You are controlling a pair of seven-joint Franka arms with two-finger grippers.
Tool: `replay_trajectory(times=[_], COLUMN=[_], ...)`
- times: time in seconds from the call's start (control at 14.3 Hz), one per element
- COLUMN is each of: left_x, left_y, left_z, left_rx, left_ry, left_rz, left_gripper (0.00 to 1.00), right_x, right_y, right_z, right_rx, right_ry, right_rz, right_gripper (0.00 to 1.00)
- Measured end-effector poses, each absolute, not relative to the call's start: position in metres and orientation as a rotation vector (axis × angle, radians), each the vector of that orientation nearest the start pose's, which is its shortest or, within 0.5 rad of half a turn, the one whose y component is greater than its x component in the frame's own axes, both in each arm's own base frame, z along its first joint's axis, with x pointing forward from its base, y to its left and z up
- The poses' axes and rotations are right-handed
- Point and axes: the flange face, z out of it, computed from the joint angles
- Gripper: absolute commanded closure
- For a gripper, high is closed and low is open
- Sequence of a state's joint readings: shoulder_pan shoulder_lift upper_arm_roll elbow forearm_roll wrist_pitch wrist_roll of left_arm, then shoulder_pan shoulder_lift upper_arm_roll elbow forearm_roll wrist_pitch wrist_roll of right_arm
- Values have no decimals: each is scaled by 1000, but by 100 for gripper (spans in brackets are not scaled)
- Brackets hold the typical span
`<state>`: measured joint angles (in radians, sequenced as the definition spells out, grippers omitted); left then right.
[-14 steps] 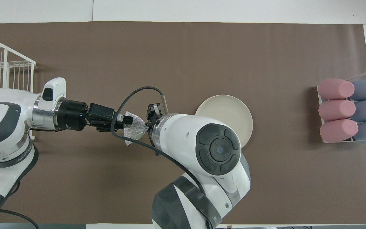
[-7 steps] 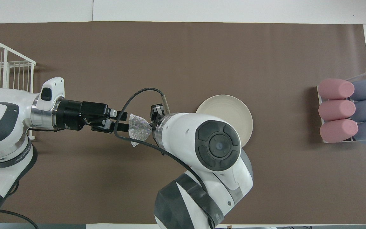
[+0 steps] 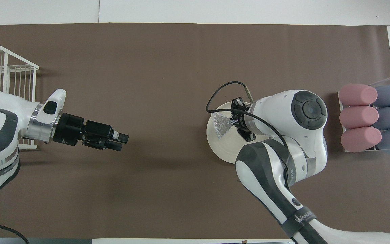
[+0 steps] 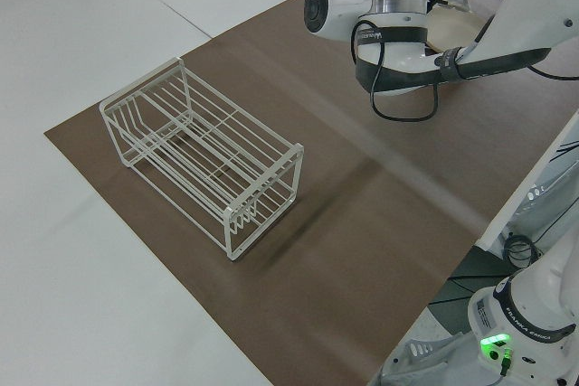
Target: Wipe plate with sponge
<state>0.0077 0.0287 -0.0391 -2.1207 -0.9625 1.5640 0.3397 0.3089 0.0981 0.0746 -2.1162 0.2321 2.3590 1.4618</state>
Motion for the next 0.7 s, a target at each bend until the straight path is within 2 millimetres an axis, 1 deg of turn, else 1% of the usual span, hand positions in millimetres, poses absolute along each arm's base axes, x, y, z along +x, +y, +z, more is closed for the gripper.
replay_trajectory(times=[0.14, 0.28, 0.35, 0.49, 0.56, 0.7], left_x=[496, 499, 501, 506, 507, 508], left_y=[-86, -79, -77, -75, -75, -73], left_z=[403, 404, 407, 414, 415, 415], left_rx=[2196, 2274, 2317, 2407, 2430, 2487], left_ry=[-96, -126, -155, -210, -225, -259], left_rz=[-458, -451, -450, -438, -431, -433], left_gripper=[0, 0, 0, 0, 0, 0], right_x=[522, 513, 510, 503, 499, 497], right_y=[208, 208, 212, 227, 233, 239], right_z=[359, 339, 330, 315, 309, 304], right_rx=[-2403, -2421, -2432, -2465, -2477, -2487], right_ry=[1675, 1679, 1676, 1658, 1653, 1644], right_rz=[81, 93, 100, 123, 132, 136], right_gripper=[100, 100, 100, 100, 100, 100])
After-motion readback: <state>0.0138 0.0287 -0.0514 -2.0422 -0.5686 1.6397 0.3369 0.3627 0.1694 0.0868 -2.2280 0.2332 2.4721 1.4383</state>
